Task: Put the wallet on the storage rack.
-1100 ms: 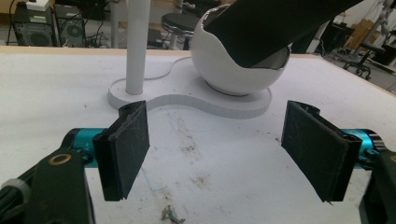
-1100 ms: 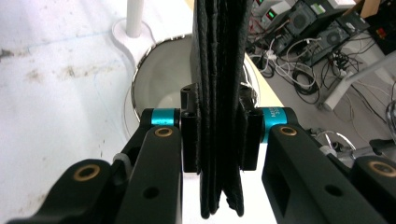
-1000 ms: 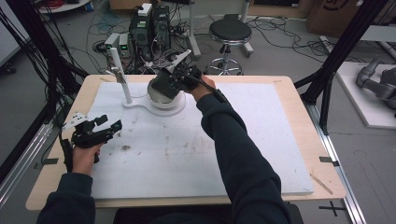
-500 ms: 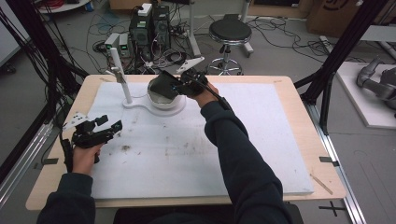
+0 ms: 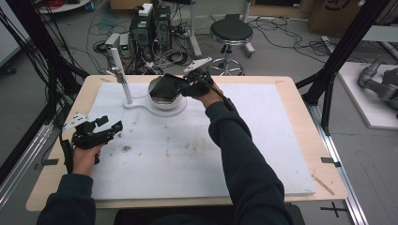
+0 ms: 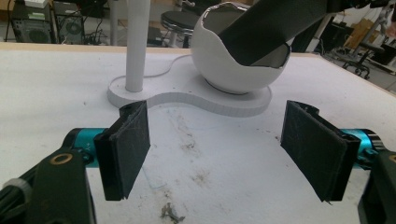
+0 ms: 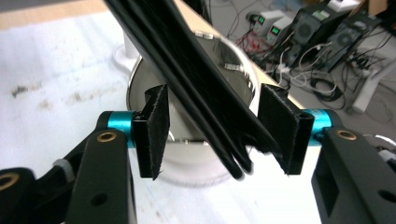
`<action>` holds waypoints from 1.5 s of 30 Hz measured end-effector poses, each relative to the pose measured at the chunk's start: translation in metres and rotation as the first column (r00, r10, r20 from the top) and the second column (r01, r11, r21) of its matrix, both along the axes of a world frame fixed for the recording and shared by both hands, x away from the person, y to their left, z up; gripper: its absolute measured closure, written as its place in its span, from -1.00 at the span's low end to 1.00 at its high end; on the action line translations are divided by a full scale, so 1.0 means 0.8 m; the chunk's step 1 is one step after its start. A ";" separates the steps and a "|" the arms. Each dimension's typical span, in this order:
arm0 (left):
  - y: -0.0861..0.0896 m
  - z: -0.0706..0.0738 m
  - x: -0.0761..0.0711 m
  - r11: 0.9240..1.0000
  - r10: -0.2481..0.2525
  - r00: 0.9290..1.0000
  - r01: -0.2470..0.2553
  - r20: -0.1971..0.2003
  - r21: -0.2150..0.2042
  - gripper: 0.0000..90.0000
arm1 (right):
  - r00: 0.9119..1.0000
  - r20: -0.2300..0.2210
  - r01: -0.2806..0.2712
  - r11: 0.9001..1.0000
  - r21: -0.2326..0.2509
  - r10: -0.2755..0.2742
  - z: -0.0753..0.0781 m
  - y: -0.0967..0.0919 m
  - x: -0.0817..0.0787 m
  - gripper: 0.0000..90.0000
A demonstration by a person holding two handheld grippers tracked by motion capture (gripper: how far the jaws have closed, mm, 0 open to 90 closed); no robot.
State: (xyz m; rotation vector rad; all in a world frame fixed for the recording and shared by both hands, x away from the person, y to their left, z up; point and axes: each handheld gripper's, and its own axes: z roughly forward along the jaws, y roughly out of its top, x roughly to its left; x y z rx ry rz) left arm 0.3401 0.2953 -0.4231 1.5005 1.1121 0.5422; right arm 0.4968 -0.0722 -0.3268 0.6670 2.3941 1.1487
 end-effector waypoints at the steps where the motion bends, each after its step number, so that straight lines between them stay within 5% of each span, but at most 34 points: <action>1: 0.000 0.000 0.000 1.000 0.000 1.000 0.000 0.000 0.001 -0.47 | 1.000 -0.011 -0.001 1.000 -0.010 0.001 -0.003 -0.001 0.001 0.01; 3: 0.000 0.000 0.000 1.000 -0.001 1.000 0.001 -0.003 0.001 -0.46 | 1.000 -0.023 -0.021 1.000 0.000 0.021 -0.004 -0.004 0.002 0.23; 9: 0.000 0.000 0.000 1.000 -0.002 1.000 0.002 -0.008 0.005 -0.46 | 0.997 0.038 -0.061 0.998 -0.011 0.061 0.003 0.000 -0.008 0.68; 18: 0.000 0.000 0.000 1.000 -0.001 1.000 0.001 -0.008 0.001 -0.46 | 0.991 0.125 -0.056 0.998 0.036 0.051 0.015 0.002 -0.012 0.69; 26: 0.000 -0.001 0.000 1.000 0.000 1.000 0.000 -0.009 -0.001 -0.46 | 0.978 0.188 -0.086 0.995 -0.046 0.093 0.023 0.021 -0.010 0.69; 31: 0.002 0.000 -0.001 1.000 0.003 1.000 -0.003 -0.005 -0.005 -0.45 | 0.976 0.164 -0.138 0.990 -0.024 0.140 0.020 0.031 -0.005 0.64; 36: 0.003 0.000 -0.002 1.000 0.005 1.000 -0.005 -0.001 -0.009 -0.45 | 0.985 0.095 -0.146 0.989 0.035 0.142 0.018 0.029 -0.003 0.40; 41: 0.002 0.000 -0.002 1.000 0.002 1.000 -0.002 -0.001 -0.006 -0.46 | 0.981 0.076 -0.179 0.983 0.030 0.177 0.013 0.025 -0.006 0.38; 45: 0.002 0.001 -0.002 1.000 0.002 1.000 -0.002 -0.003 -0.005 -0.45 | 0.981 0.029 -0.192 0.981 0.034 0.191 0.007 0.024 -0.008 0.17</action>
